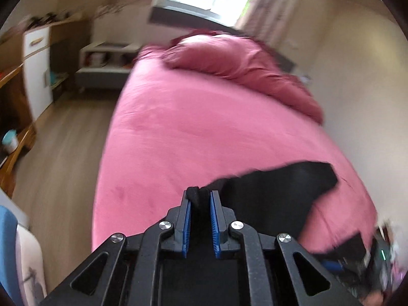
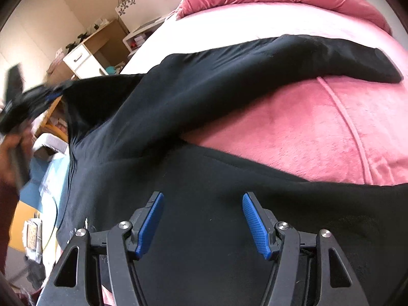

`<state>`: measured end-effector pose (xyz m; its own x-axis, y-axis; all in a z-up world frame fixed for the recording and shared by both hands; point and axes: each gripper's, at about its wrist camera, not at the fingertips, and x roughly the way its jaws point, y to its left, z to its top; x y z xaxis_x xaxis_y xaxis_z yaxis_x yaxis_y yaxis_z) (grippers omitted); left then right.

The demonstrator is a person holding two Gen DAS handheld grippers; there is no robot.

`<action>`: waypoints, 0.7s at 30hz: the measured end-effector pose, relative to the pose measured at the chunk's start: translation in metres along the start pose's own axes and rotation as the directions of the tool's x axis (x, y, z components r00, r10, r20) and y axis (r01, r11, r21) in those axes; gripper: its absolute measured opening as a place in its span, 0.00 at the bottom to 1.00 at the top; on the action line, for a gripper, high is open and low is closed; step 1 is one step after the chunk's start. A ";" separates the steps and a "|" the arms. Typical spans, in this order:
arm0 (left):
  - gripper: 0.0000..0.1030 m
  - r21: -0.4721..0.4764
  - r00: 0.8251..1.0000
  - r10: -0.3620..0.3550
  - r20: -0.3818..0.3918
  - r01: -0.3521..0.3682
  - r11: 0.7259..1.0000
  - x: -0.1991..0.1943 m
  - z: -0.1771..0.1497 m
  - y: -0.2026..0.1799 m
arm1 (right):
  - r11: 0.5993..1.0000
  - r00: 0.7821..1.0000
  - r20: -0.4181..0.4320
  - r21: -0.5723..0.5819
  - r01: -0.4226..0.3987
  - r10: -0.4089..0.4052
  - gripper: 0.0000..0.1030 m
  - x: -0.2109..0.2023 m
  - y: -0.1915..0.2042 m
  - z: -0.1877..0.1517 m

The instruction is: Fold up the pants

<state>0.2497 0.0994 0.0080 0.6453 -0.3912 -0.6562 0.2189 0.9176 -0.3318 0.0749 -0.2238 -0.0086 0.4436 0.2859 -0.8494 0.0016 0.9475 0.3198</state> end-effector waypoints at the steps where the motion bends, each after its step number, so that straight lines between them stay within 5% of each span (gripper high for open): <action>1: 0.12 0.020 0.999 -0.046 0.006 0.045 0.999 -0.015 -0.011 -0.010 | 1.000 1.000 0.007 0.009 -0.004 0.004 0.63 -0.003 -0.003 0.002; 9: 0.11 0.089 0.962 -0.272 0.001 0.271 0.958 -0.099 -0.087 -0.060 | 0.996 0.997 0.073 0.085 -0.033 0.027 0.63 -0.024 -0.035 0.041; 17: 0.11 0.049 0.946 -0.322 -0.051 0.324 0.945 -0.121 -0.132 -0.066 | 0.962 0.988 0.119 0.242 -0.126 0.099 0.60 -0.014 -0.072 0.110; 21: 0.11 0.025 0.942 -0.330 -0.055 0.332 0.943 -0.123 -0.141 -0.061 | 0.939 0.990 0.126 0.329 -0.103 0.064 0.55 0.003 -0.091 0.144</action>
<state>0.0540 0.0813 0.0138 0.4959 -0.6752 -0.5461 0.4390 0.7375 -0.5132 0.2055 -0.3302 0.0200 0.5518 0.3259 -0.7676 0.2505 0.8132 0.5254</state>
